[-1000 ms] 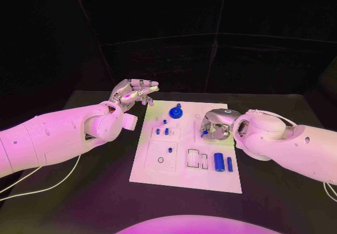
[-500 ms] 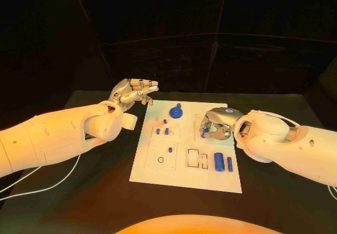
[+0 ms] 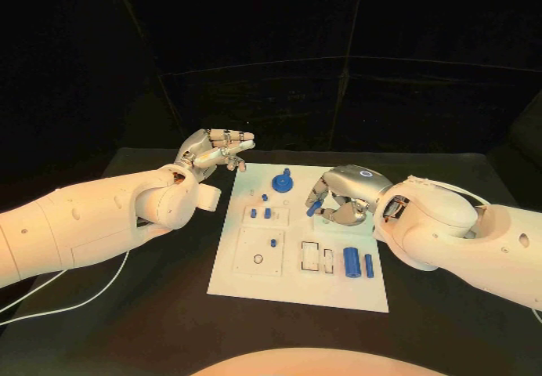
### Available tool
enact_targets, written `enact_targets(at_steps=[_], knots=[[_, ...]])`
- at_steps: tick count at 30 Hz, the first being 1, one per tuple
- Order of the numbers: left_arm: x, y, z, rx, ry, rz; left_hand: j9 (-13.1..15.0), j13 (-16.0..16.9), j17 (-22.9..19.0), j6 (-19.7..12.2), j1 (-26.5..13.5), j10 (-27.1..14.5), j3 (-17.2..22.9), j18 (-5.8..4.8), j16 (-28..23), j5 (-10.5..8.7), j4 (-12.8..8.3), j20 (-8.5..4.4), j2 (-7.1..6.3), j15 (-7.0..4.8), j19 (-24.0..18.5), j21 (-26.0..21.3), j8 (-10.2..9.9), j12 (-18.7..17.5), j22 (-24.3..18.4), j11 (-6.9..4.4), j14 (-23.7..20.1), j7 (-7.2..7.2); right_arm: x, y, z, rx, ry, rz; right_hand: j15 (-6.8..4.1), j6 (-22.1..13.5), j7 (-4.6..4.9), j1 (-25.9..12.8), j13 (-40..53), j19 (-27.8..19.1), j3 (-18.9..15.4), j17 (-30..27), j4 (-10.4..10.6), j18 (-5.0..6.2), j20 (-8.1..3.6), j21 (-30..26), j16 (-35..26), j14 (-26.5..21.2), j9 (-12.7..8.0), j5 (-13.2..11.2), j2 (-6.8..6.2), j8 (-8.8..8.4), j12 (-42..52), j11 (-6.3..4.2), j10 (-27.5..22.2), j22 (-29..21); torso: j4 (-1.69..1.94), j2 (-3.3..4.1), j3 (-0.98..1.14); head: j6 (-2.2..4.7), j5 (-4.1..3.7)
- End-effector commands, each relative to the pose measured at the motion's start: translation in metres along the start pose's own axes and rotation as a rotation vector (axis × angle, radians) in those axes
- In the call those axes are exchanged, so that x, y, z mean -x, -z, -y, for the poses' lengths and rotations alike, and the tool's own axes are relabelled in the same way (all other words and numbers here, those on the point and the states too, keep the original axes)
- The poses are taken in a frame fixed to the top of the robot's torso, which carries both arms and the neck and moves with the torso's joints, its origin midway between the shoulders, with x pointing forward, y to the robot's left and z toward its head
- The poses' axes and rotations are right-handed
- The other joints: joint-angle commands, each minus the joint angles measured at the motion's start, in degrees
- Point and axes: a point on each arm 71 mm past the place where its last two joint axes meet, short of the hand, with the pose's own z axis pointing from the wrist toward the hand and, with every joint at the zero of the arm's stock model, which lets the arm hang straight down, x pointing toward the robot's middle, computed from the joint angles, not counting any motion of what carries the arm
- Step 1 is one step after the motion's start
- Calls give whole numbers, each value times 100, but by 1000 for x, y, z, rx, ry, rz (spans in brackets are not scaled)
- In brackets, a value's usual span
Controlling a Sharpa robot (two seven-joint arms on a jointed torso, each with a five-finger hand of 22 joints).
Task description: Assemble the parts on the task board
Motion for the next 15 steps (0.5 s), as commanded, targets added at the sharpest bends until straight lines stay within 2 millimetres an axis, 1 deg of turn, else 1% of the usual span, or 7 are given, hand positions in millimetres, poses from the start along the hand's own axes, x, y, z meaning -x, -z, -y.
enact_targets(at_steps=[1,4,6,7,9,12,15], knots=[[-3,-1,1,-7,9,-12,-1,-3,-9,-23,33,-32,-23,77,-27,11,0,7,41,-12,-33,-24,39,19,-8,7,-34,22,3,-8,-19,74,-27,52,6,5,27,-20,12,19,61,3,-10,-41,2,30,30,131,-6,49,-35,-42,-37,-230,263,6,7,7,-10,-10,15],[-4,-2,1,-8,10,-15,-1,-3,-11,-23,35,-33,-23,77,-27,11,-1,7,42,-12,-33,-25,39,21,-8,7,-35,22,-2,-17,-34,118,-44,45,10,-1,35,-50,13,12,89,-8,-23,-39,4,29,27,129,-8,60,-48,-53,-58,-224,262,0,4,15,-1,-27,40],[-5,-3,1,-8,11,-17,-1,-3,-11,-23,35,-33,-23,77,-27,11,-1,7,42,-12,-33,-25,39,21,-8,7,-35,22,-8,-22,-43,144,-57,31,14,-8,39,-72,13,9,102,-8,-29,-39,6,31,29,128,-9,61,-56,-62,-72,-220,258,1,16,18,-4,-36,42],[-6,-3,1,-8,11,-17,-1,-3,-11,-23,35,-33,-23,77,-27,11,-1,7,42,-12,-33,-25,39,21,-8,7,-35,22,-12,-25,-47,157,-62,19,15,-11,41,-81,13,7,106,-10,-31,-38,7,30,29,128,-10,61,-60,-65,-77,-218,257,-1,7,13,-7,-37,53],[-6,-3,1,-9,11,-18,-1,-3,-11,-23,35,-33,-23,77,-27,11,-1,7,42,-12,-33,-25,39,21,-8,7,-35,22,-23,-29,-55,178,-69,-12,15,-13,41,-86,13,6,107,-9,-32,-38,8,31,30,128,-10,61,-63,-67,-80,-217,256,-1,-1,7,-7,-63,105],[-7,-4,1,-9,10,-17,-1,-3,-11,-23,35,-33,-23,77,-27,11,-1,7,42,-12,-33,-25,39,21,-8,7,-35,22,-37,-33,-62,195,-76,-59,16,-13,41,-91,13,1,109,-16,-36,-36,8,25,26,126,-10,61,-67,-69,-83,-217,256,-12,4,9,-4,-97,147],[-8,-4,0,-10,11,-18,-1,-3,-11,-23,35,-33,-23,77,-27,11,-1,7,42,-12,-33,-25,39,21,-8,7,-35,22,-52,-36,-68,206,-87,-101,19,-19,44,-108,12,-3,113,-28,-41,-35,9,25,21,124,-11,61,-76,-75,-95,-213,251,-14,-1,9,-7,-115,190]])
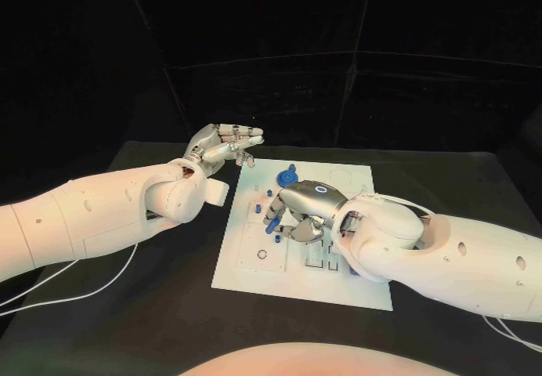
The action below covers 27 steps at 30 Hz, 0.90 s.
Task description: Assemble the parts on the task board
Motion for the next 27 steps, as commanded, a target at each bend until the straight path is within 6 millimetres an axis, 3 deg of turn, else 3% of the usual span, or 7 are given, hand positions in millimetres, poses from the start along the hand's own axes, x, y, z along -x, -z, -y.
enact_targets(at_steps=[1,11,27], knots=[[-2,-1,1,-10,7,-9,-1,-3,-5,-23,35,-33,-23,77,-27,11,-1,7,42,-12,-33,-25,39,21,-9,7,-35,22,-15,-5,-5,38,-16,-62,19,-19,45,-59,-5,-4,42,-14,-6,-36,9,25,20,123,-6,11,-26,-24,-31,-212,250,-7,-11,-3,-1,-38,65],[-3,-3,1,-13,6,-9,-1,-3,5,-25,43,-38,-23,78,-20,11,-6,8,44,-12,-33,-27,41,26,-10,7,-33,22,-35,-16,-10,53,-19,-126,22,-34,49,-70,-6,-12,62,-22,-34,-34,11,24,18,120,-8,24,-36,-38,-54,-207,241,-11,-13,-8,4,-79,109],[-2,-4,1,-13,6,-9,-1,-3,5,-25,43,-38,-23,78,-20,11,-6,8,44,-12,-33,-27,41,26,-10,7,-33,22,-42,-20,-7,37,4,-169,26,-36,55,-94,-5,-16,66,-24,-36,-34,13,24,18,119,-8,23,-38,-43,-63,-203,242,-12,-16,-4,6,-106,122]])
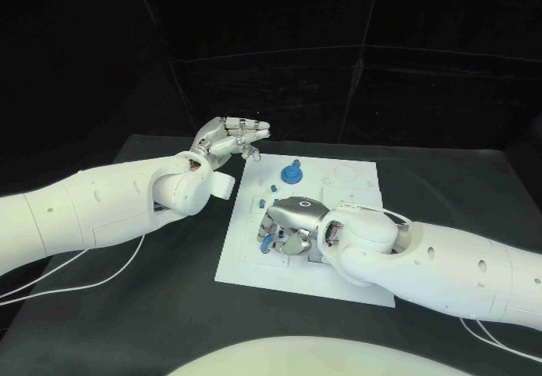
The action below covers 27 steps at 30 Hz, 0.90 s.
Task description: Assemble the parts on the task board
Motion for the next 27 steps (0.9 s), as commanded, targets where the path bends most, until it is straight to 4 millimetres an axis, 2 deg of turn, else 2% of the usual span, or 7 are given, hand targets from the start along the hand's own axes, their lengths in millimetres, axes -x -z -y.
enact_targets(at_steps=[1,27], knots=[[-1,-1,2,-11,7,-10,-1,-3,4,-26,21,-38,-23,78,-20,11,-6,8,22,-12,-33,-27,18,26,-6,7,-33,22,-2,0,-1,4,20,-32,25,-9,40,-40,13,-16,29,-2,4,-35,13,24,19,119,-8,21,16,-13,-4,-132,171,-5,-2,2,1,-13,4],[-1,-1,2,-8,9,-12,-2,-2,1,-32,29,-50,-26,78,-15,10,-11,9,27,-11,-32,-31,22,40,-8,10,-37,27,-3,-8,-4,-33,120,-35,33,-18,43,-184,19,-37,0,-37,13,-32,28,19,6,110,-6,-16,-1,-34,-49,-131,176,-18,-1,0,-2,-21,8]])
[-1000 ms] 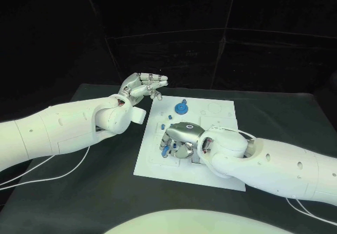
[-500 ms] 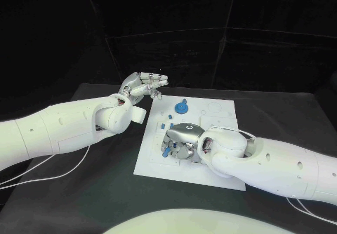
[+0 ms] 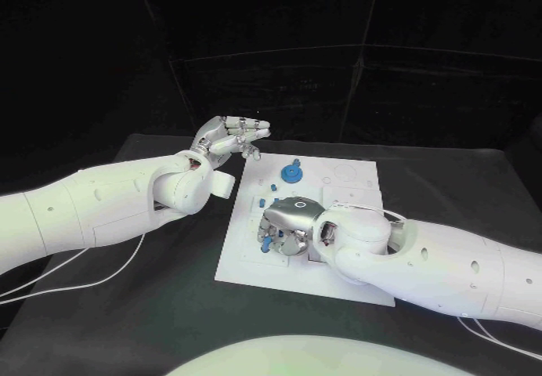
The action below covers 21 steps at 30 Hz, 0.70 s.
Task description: Assemble the parts on the task board
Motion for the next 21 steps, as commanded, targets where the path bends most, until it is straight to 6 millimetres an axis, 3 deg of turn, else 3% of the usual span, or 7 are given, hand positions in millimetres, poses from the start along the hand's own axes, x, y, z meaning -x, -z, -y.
enact_targets(at_steps=[1,7,15,21], knots=[[-1,-1,2,-8,8,-11,-2,-2,0,-32,30,-51,-26,78,-15,10,-11,9,27,-11,-32,-31,22,40,-9,10,-37,27,0,-2,-1,-16,51,-2,34,-22,42,-91,1,-40,-3,-13,17,-31,29,17,5,110,6,-19,9,-14,-46,10,33,-13,2,3,1,-5,3],[-1,-1,2,-8,9,-11,-2,-2,0,-32,30,-51,-26,78,-15,10,-11,9,27,-11,-32,-31,22,40,-9,10,-37,27,0,-4,-5,-9,59,-7,35,-30,40,-166,4,-48,-45,-27,23,-29,33,14,1,106,8,29,-16,-24,-70,8,36,-17,6,3,1,-5,0],[-1,0,2,-8,8,-11,-2,-2,0,-32,30,-51,-26,78,-15,10,-11,9,27,-11,-32,-31,22,40,-9,10,-37,27,-1,-5,-8,11,34,-11,122,-406,122,-517,-57,-81,-275,-54,144,-29,102,-17,0,98,-25,245,-208,-101,-302,114,-267,-56,0,0,2,-13,4],[-1,0,2,-8,8,-11,-2,-2,0,-32,30,-51,-26,78,-15,10,-11,9,27,-11,-32,-31,22,40,-9,10,-37,27,-2,-5,-9,19,22,-13,134,-530,126,-598,-58,-85,-364,-54,182,-25,123,-23,8,95,-19,270,-259,-91,-345,130,-323,-61,5,1,1,-9,-4]])
